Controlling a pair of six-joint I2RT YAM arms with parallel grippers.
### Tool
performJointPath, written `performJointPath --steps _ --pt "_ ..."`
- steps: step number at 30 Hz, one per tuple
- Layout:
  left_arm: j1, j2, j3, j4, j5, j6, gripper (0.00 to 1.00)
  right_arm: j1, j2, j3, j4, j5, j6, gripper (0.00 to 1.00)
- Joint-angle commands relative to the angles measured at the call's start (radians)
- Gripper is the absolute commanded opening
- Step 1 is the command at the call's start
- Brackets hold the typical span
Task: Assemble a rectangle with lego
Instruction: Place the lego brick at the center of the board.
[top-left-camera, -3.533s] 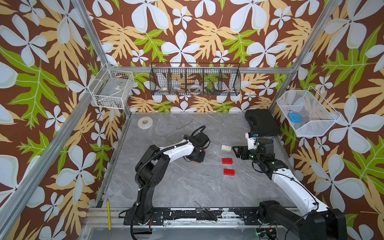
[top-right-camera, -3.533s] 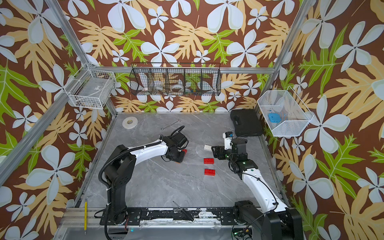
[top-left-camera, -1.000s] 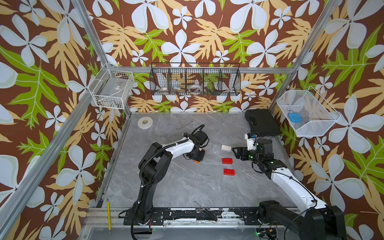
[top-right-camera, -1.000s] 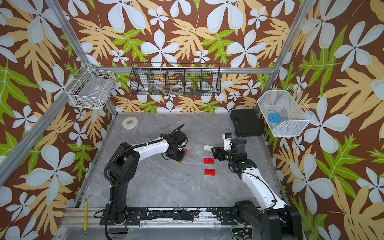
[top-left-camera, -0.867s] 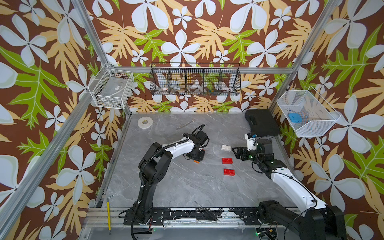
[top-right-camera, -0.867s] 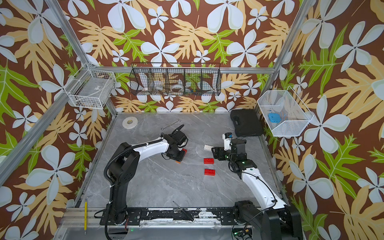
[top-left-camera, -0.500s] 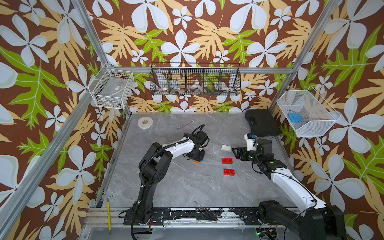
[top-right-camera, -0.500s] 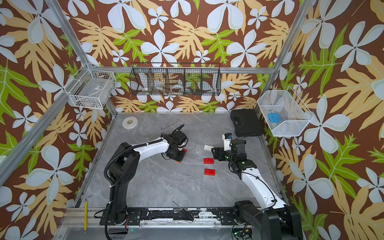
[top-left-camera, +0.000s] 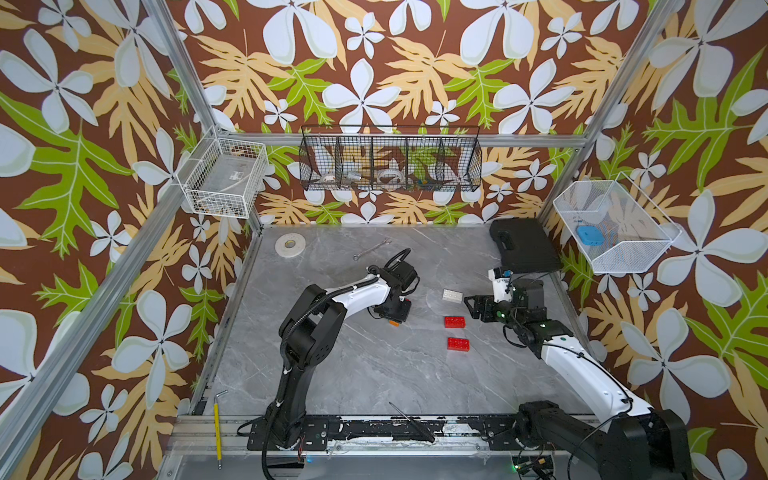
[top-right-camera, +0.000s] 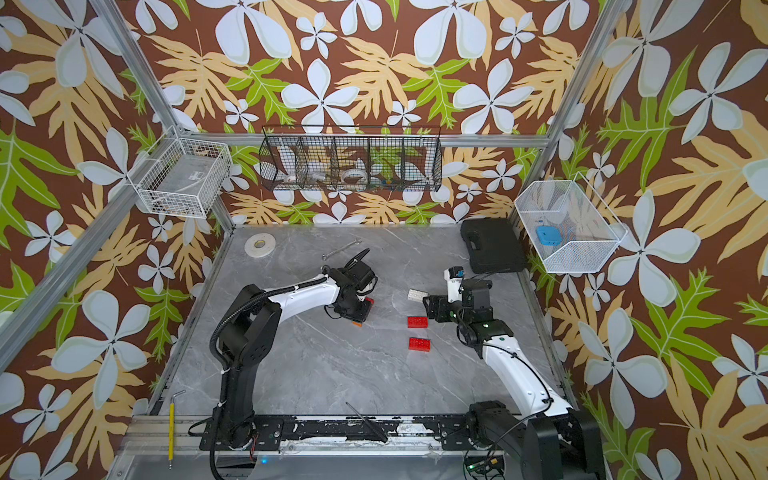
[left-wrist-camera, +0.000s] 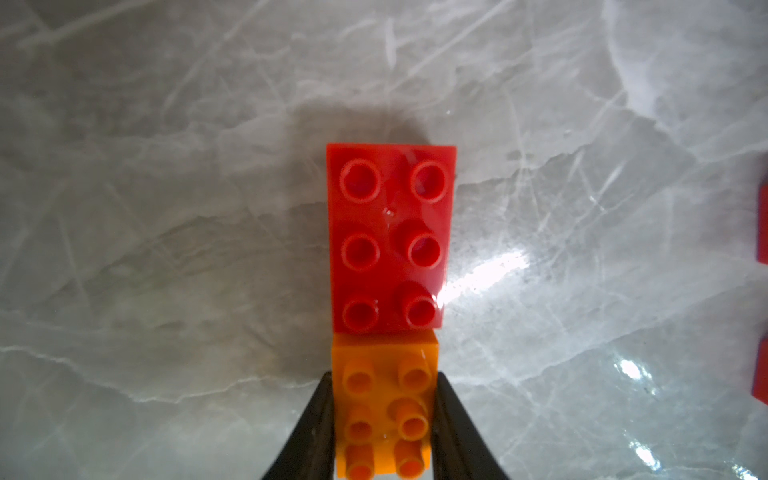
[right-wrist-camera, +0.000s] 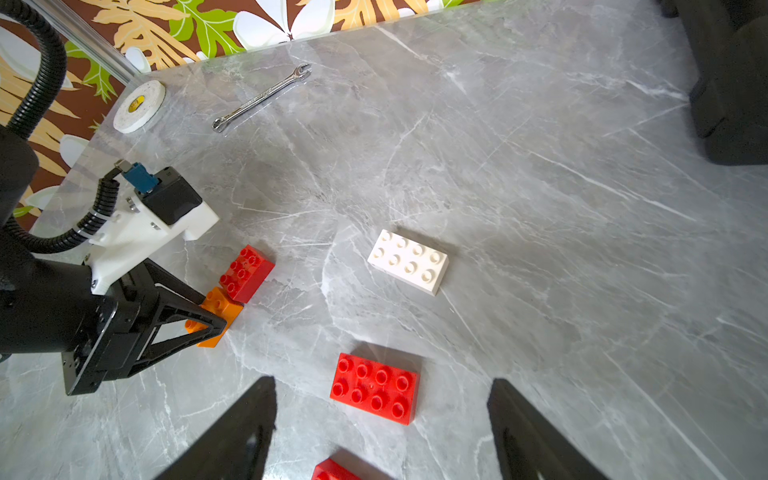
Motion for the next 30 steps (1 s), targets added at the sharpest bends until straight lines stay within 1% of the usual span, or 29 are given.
performJointPath --steps 1,7,11,13,15,17,20,23,25,30 --pt "0.000 0.005 -0.007 -0.021 0.004 -0.008 0.28 0.000 0.003 0.000 0.012 0.008 -0.008 0.81" --pt "0.000 0.005 -0.004 -0.015 0.004 -0.007 0.28 0.001 0.004 0.000 0.009 0.008 -0.006 0.81" --pt "0.000 -0.002 -0.013 -0.019 -0.006 -0.006 0.31 0.001 0.002 0.000 0.009 0.007 -0.008 0.81" --pt "0.001 -0.008 -0.017 -0.016 -0.007 -0.004 0.34 0.000 0.004 0.003 0.010 0.006 -0.007 0.81" --pt "0.001 -0.014 -0.018 -0.013 -0.004 -0.007 0.41 0.000 0.006 0.003 0.011 0.004 -0.008 0.81" --pt "0.001 -0.017 -0.017 -0.009 -0.002 -0.009 0.47 0.001 0.010 0.007 0.012 0.002 -0.008 0.81" --pt "0.002 -0.020 -0.016 -0.004 0.001 -0.010 0.52 0.001 0.010 0.011 0.009 0.000 -0.008 0.81" --pt "0.001 -0.027 -0.016 -0.001 -0.008 -0.014 0.56 0.001 0.007 0.011 0.001 0.001 -0.011 0.81" --pt "0.001 -0.037 -0.013 -0.001 -0.012 -0.017 0.60 0.001 0.005 0.013 -0.001 0.001 -0.014 0.82" --pt "0.004 -0.093 -0.017 -0.010 -0.012 -0.022 0.64 0.001 0.007 0.041 -0.027 -0.009 -0.036 0.82"
